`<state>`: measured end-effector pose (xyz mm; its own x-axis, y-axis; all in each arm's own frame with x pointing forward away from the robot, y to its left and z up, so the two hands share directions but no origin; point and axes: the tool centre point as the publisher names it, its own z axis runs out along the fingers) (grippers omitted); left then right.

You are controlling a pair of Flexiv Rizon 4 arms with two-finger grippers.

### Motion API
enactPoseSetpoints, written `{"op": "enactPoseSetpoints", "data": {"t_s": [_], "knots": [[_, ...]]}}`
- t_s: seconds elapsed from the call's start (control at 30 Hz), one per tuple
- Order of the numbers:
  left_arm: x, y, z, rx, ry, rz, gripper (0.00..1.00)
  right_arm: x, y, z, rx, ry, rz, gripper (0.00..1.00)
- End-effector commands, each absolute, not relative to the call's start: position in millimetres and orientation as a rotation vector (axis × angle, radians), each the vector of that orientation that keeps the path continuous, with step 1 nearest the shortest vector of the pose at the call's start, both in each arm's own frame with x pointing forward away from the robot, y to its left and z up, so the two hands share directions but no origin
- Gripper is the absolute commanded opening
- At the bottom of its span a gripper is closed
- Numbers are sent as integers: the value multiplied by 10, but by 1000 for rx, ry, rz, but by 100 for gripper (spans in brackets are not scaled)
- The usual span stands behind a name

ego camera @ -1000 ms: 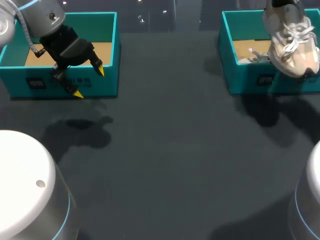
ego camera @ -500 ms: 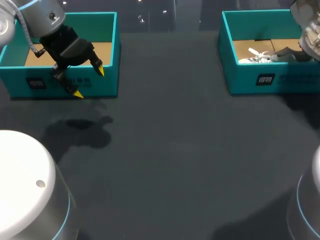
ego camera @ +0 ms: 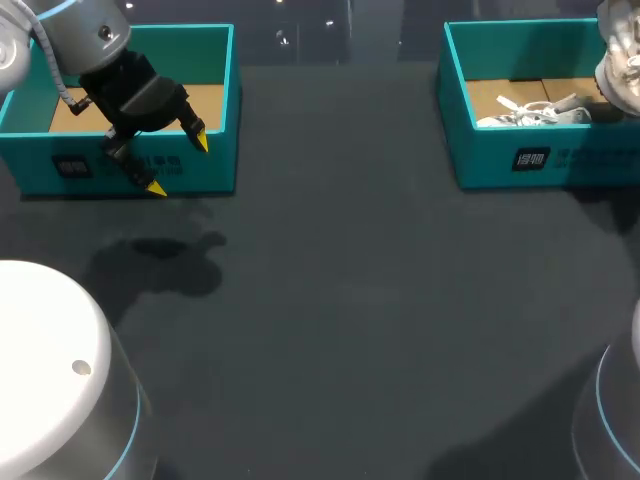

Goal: Take the shoe out of the shoebox, open the shoe tongue, remove and reinsert the insole, then place the shoe into the shoebox

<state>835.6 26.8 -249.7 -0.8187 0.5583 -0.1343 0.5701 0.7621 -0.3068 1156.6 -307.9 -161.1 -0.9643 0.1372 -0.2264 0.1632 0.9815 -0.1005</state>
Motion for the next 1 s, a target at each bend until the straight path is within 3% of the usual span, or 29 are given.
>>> {"op": "enactPoseSetpoints", "data": {"t_s": [0.03,0.2,0.6,1.0], "knots": [[8350,273,-2493,934,2916,-523,100,11618,-3189,-1677,467,2924,-166,0],[8350,273,-2493,934,2916,-523,100,11570,-3348,-1708,913,2875,-69,0],[8350,273,-2493,934,2916,-523,100,11504,-3456,-1705,1392,2665,36,0],[8350,273,-2493,934,2916,-523,100,11482,-3438,-1693,1415,2649,25,0]]}}
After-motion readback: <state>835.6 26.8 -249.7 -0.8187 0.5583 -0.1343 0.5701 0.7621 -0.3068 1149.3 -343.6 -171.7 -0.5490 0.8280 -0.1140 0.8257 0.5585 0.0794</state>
